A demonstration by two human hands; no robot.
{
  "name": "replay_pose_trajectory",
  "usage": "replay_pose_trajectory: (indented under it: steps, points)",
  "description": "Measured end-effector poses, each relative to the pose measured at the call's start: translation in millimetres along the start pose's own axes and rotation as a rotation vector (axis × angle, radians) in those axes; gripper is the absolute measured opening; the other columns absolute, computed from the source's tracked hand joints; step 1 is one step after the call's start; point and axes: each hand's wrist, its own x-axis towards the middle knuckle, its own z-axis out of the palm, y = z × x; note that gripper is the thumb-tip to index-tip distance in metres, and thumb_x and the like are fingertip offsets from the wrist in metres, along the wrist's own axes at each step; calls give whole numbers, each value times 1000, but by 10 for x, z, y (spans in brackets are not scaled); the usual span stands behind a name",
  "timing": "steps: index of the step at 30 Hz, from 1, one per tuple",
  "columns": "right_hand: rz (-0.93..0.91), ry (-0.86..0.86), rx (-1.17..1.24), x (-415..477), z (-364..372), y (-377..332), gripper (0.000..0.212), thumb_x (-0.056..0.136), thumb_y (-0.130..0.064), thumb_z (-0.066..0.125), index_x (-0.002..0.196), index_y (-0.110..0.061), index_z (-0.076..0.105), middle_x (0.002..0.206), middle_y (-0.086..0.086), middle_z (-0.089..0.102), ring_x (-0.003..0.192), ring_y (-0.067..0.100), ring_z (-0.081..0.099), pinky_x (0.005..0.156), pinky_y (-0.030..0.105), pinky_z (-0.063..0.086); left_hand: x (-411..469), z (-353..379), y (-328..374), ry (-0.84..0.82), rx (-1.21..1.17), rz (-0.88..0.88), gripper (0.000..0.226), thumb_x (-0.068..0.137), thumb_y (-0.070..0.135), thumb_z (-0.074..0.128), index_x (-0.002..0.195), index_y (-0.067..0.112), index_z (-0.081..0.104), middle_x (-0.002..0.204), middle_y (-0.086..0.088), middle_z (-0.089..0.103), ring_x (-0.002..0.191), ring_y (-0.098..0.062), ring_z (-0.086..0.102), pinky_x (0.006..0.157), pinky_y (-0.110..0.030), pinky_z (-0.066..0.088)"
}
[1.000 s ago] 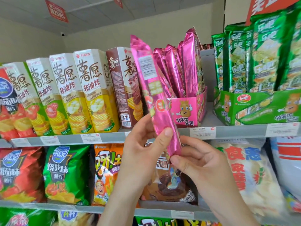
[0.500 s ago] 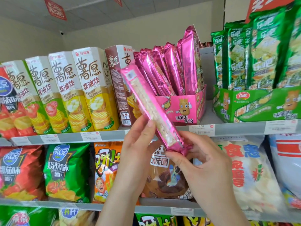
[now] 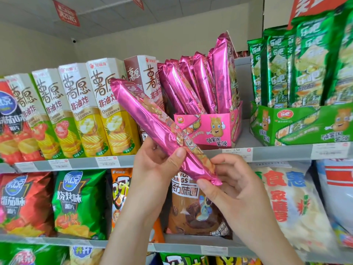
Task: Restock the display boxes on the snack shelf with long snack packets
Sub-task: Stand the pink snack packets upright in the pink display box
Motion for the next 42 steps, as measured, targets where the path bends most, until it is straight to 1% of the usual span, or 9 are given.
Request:
replay_pose_trajectory:
  steps: [3, 7, 10, 13, 16, 22, 29, 35, 42]
  points:
    - [-33, 73, -36, 13, 4, 10, 41, 68, -17, 85, 93, -38, 61, 82, -12, 74, 74, 7, 68, 67, 17, 53, 40, -23, 38, -60, -66, -67, 22, 79, 16, 70, 101, 16, 69, 93, -6, 72, 87, -21, 70, 77, -33, 56]
    - [-43, 149, -97, 14, -27, 48, 42, 56, -47, 79, 93, -39, 61, 82, -17, 73, 75, 5, 68, 65, 13, 52, 170, -36, 172, 30, 29, -3, 23, 81, 46, 69, 87, 25, 75, 88, 2, 73, 84, -12, 70, 71, -25, 56]
    - [-60, 181, -138, 31, -27, 77, 43, 56, -55, 74, 94, -41, 60, 84, -19, 72, 75, 6, 68, 65, 15, 53, 313, -87, 334, 99, 104, 139, 24, 88, 38, 64, 108, 26, 69, 92, 4, 73, 83, -13, 70, 69, -29, 57]
    - [-91, 117, -253, 76, -92, 41, 40, 64, -67, 72, 95, -44, 59, 85, -21, 72, 74, 5, 68, 67, 21, 53, 418, -121, 488, 84, 194, 220, 65, 82, 26, 71, 140, 25, 42, 96, -2, 76, 82, -17, 73, 64, -30, 58]
    - [-170, -43, -420, 253, -213, -157, 47, 69, -80, 58, 99, -44, 63, 103, -29, 67, 97, -4, 63, 79, 19, 49, 531, -156, 675, 73, 272, 295, 67, 79, 22, 72, 139, 27, 44, 96, -5, 76, 82, -19, 73, 66, -32, 60]
    - [-509, 82, -692, 1090, -222, -840, 24, 89, -37, 60, 113, -35, 59, 97, -21, 63, 82, -6, 56, 73, 19, 47, 738, -236, 945, 89, 437, 450, 49, 84, 24, 72, 126, 32, 49, 93, -7, 74, 81, -32, 69, 72, -44, 61]
    - [-616, -155, -1243, 1943, 282, -1061, 58, 92, -33, 60, 144, -23, 36, 145, -2, 46, 133, 23, 41, 101, 48, 41, 882, -238, 1046, 106, 612, 595, 56, 84, 27, 76, 128, 37, 42, 86, 0, 71, 70, -36, 64, 60, -41, 57]
    - [-644, -117, -1502, 2087, 214, -1039, 21, 83, -24, 71, 100, -24, 58, 89, -8, 59, 105, 21, 53, 75, 38, 22, 1037, -194, 1123, 121, 647, 664, 59, 83, 30, 75, 131, 35, 40, 86, 0, 70, 65, -35, 62, 55, -46, 53]
    - [-710, -20, -1600, 1994, -142, -1206, 31, 80, -42, 72, 103, -23, 66, 102, -3, 61, 110, 23, 50, 82, 40, 31, 1318, 47, 1157, 173, 734, 734, 63, 77, 29, 78, 127, 33, 41, 100, 16, 60, 64, -5, 66, 63, -40, 58]
